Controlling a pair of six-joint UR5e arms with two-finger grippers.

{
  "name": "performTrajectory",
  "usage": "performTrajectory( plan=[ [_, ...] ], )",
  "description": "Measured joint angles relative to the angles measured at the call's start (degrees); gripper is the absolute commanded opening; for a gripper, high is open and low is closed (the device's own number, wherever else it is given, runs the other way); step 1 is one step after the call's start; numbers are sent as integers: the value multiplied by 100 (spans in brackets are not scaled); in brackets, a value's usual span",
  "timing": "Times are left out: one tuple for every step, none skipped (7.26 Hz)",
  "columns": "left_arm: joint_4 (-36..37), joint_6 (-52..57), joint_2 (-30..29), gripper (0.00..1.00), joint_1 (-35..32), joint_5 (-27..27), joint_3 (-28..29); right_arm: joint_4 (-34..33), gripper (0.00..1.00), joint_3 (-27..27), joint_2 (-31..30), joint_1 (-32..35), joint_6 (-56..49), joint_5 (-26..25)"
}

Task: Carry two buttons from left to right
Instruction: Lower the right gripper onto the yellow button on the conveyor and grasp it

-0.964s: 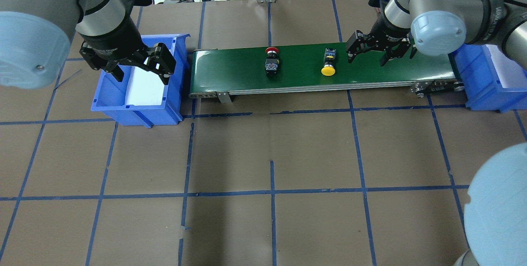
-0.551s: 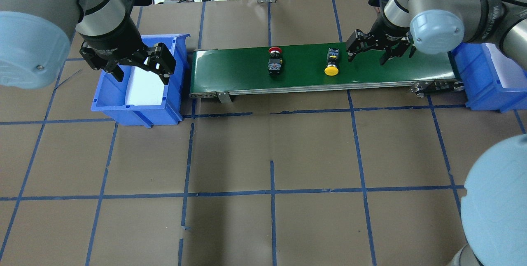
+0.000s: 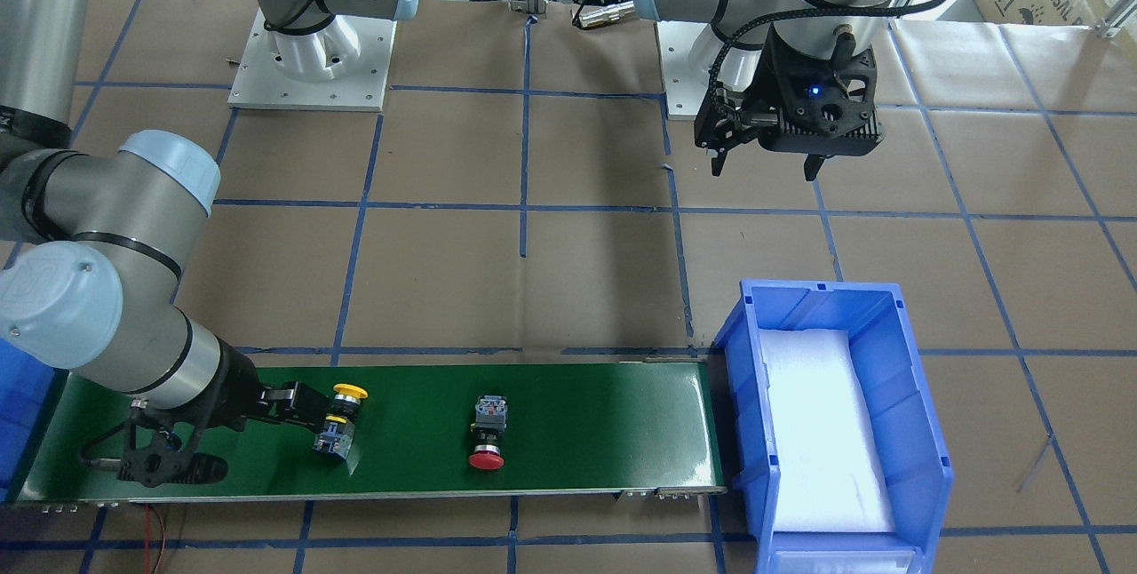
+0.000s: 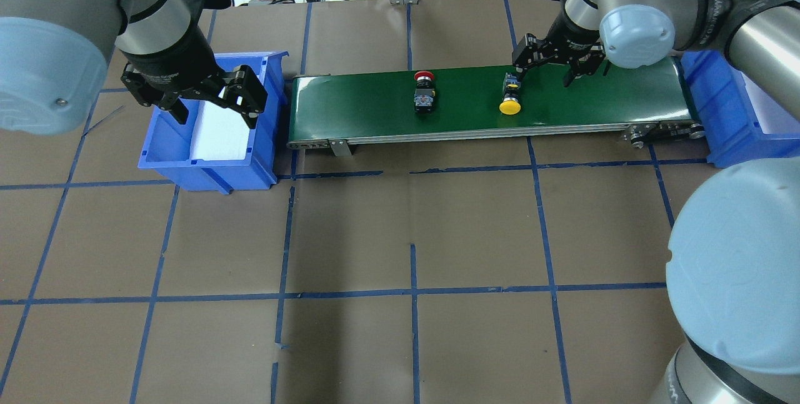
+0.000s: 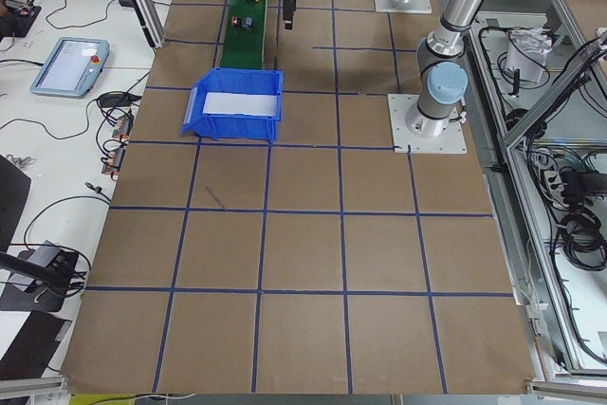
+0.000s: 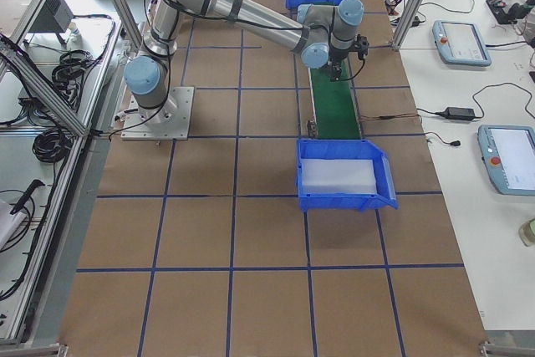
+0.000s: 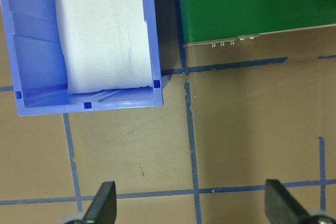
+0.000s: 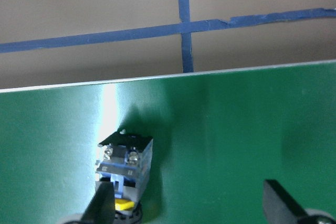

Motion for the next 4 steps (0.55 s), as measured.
performTrajectory(
  plan=[
    [0, 0, 0, 100, 0, 0, 0, 7, 100, -25, 43, 51, 48, -96],
    [0, 0, 0, 100, 0, 0, 0, 17, 100, -39, 70, 76, 59, -217],
    [0, 0, 0, 100, 0, 0, 0, 19, 100, -47, 84, 88, 64, -278],
    [0, 0, 0, 100, 0, 0, 0, 16, 100, -50, 94, 92, 66, -299]
  ],
)
